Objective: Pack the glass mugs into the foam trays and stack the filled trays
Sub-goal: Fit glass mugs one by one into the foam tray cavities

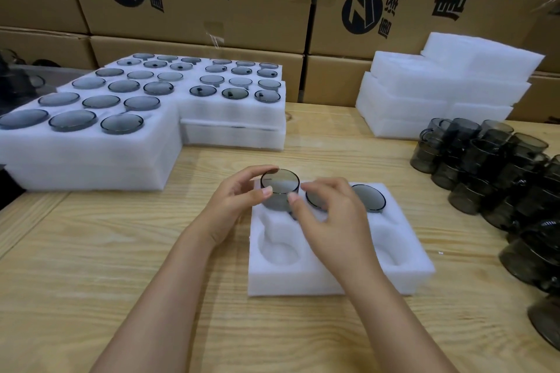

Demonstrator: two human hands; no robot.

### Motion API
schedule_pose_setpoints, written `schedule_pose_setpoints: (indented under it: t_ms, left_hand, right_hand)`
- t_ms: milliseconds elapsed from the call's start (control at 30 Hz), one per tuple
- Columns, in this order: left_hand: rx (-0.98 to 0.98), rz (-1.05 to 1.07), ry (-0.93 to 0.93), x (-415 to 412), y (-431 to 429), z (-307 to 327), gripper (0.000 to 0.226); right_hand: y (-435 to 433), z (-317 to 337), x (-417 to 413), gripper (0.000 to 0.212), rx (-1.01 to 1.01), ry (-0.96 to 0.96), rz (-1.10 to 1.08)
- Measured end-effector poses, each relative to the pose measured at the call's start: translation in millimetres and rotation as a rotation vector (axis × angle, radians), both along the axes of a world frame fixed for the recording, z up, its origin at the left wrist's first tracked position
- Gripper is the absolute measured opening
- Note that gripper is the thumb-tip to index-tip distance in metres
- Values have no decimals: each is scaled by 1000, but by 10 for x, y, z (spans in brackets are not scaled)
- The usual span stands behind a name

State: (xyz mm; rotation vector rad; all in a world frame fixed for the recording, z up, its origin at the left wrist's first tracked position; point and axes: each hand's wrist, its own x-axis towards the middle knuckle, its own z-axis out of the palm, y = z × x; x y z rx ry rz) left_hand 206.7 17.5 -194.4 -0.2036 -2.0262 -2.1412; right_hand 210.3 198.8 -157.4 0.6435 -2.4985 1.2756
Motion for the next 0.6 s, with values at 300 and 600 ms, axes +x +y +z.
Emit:
schedule_pose_setpoints:
  t_ms: [300,600]
  left_hand:
    - [24,-36,-20,21,-32,-26,40]
    - [240,32,-119,-32,40,-52,66]
  right_hand:
    - [-768,254,-758,55,533,-69,292]
    - [-873,-57,-737,47,749,-90,197]
